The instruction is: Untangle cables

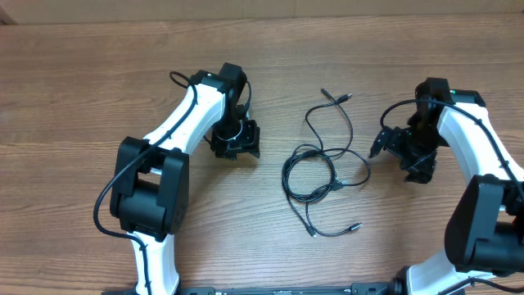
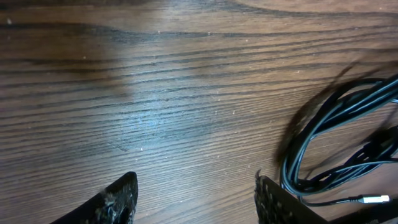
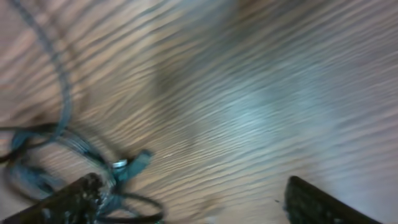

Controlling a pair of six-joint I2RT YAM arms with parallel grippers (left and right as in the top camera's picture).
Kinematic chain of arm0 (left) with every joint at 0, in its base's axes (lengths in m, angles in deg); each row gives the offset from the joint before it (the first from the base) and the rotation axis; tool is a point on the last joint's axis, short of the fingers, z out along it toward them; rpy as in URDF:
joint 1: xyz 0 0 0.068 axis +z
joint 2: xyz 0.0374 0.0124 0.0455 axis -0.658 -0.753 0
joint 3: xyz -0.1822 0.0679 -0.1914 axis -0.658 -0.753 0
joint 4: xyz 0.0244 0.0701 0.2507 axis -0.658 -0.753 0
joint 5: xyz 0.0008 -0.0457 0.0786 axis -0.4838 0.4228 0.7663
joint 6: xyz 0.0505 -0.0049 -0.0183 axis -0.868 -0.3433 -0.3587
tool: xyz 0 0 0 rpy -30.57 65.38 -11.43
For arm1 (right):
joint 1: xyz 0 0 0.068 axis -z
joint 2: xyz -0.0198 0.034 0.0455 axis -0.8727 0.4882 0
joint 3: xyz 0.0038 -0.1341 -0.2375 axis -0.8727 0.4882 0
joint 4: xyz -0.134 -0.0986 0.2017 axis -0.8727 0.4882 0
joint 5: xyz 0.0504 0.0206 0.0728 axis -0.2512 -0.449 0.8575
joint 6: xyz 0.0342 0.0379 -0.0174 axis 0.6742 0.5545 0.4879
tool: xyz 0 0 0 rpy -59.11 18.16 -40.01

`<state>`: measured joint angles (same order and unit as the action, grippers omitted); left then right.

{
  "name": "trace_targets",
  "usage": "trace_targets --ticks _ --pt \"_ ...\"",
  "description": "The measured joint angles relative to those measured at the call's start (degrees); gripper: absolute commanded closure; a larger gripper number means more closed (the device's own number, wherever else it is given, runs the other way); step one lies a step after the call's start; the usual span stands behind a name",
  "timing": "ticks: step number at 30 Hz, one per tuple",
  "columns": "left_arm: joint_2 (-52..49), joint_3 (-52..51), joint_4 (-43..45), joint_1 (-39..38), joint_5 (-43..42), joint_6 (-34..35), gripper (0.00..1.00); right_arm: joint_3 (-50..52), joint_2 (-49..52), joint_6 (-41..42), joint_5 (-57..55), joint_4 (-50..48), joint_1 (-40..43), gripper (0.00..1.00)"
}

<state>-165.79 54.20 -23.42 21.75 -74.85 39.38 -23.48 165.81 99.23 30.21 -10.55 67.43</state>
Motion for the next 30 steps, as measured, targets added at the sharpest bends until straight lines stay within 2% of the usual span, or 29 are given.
trace_targets --ticks 4,8,13,14,15,22,30 --pt "0.0 0.0 0.0 0.0 0.2 0.0 0.38 0.0 -1.4 -2.6 4.5 -0.6 0.0 0.1" --pt "0.0 0.0 0.2 0.0 0.2 0.0 0.37 0.0 -7.2 -2.7 6.3 -0.8 0.0 0.09" --pt "0.0 0.0 2.8 0.0 0.2 1.1 0.2 0.2 -11.2 -2.1 7.3 1.6 0.0 0.04" --pt "0.0 0.0 3.1 0.0 0.2 1.4 0.0 0.5 -11.2 -2.0 7.4 1.4 0.0 0.03" --pt "0.0 0.0 3.1 0.0 0.2 1.6 0.0 1.1 -11.2 -2.0 7.5 1.0 0.0 0.0" --pt "0.0 0.0 3.3 0.0 0.4 1.9 0.0 7.8 -11.2 -1.6 7.6 -6.8 0.0 0.0" --pt "0.0 0.0 3.3 0.0 0.5 1.9 0.0 8.3 -11.1 -0.9 7.6 -10.3 0.0 0.0"
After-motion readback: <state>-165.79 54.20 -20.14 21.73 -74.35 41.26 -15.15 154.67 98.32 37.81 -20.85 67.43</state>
